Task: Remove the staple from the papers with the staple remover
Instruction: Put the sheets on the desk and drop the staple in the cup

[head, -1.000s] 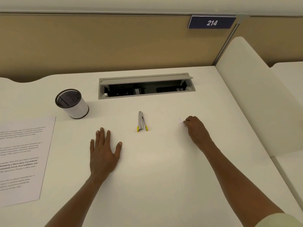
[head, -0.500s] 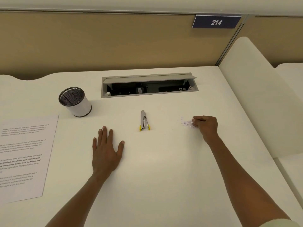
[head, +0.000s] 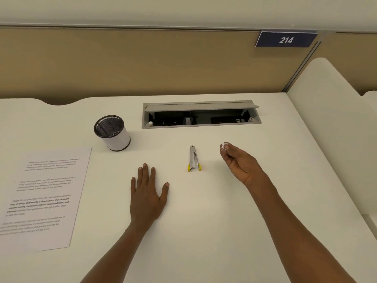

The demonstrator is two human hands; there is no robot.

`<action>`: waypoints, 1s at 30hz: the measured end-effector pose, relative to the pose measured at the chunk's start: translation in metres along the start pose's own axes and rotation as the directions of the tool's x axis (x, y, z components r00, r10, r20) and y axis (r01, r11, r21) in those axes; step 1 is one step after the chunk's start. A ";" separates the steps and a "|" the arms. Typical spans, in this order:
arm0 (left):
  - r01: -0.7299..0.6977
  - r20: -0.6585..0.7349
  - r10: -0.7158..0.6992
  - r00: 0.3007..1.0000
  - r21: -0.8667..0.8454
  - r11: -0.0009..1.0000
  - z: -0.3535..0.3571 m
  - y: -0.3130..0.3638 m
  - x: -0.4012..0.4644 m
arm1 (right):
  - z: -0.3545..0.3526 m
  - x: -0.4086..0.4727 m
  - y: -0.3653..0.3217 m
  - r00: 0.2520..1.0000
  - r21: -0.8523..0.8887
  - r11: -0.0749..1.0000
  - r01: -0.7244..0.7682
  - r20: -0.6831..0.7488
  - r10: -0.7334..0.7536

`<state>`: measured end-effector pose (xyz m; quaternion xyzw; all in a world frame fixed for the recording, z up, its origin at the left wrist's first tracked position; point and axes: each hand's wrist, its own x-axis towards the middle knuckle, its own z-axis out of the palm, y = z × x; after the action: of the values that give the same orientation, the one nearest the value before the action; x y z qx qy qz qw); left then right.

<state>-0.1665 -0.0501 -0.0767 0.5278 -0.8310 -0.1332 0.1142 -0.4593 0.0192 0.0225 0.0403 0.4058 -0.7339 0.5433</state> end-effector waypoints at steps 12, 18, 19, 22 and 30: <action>0.010 -0.009 -0.010 1.000 -0.004 1.000 -0.002 0.003 -0.002 | 0.151 0.017 0.069 0.949 -0.168 0.966 -0.195 0.217 0.229; 0.018 -0.009 -0.018 1.000 0.001 1.000 0.000 0.003 -0.001 | 0.218 0.042 0.112 0.919 -0.281 0.935 -0.217 0.263 0.293; 0.019 -0.007 -0.019 1.000 0.000 1.000 0.000 0.003 -0.001 | 0.227 0.047 0.118 0.920 -0.310 0.929 -0.205 0.262 0.290; 0.023 0.004 -0.023 1.000 -0.010 1.000 0.000 0.003 0.000 | 0.251 0.062 0.135 0.933 -0.478 0.873 -0.101 0.258 0.250; 0.015 -0.009 -0.015 1.000 -0.024 1.000 -0.001 0.004 0.000 | 0.289 0.088 0.160 0.911 -0.911 0.065 0.408 0.411 0.033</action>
<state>-0.1697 -0.0489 -0.0740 0.5333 -0.8248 -0.1414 0.1232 -0.2514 -0.2458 0.0834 -0.5100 0.6967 -0.3278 0.3834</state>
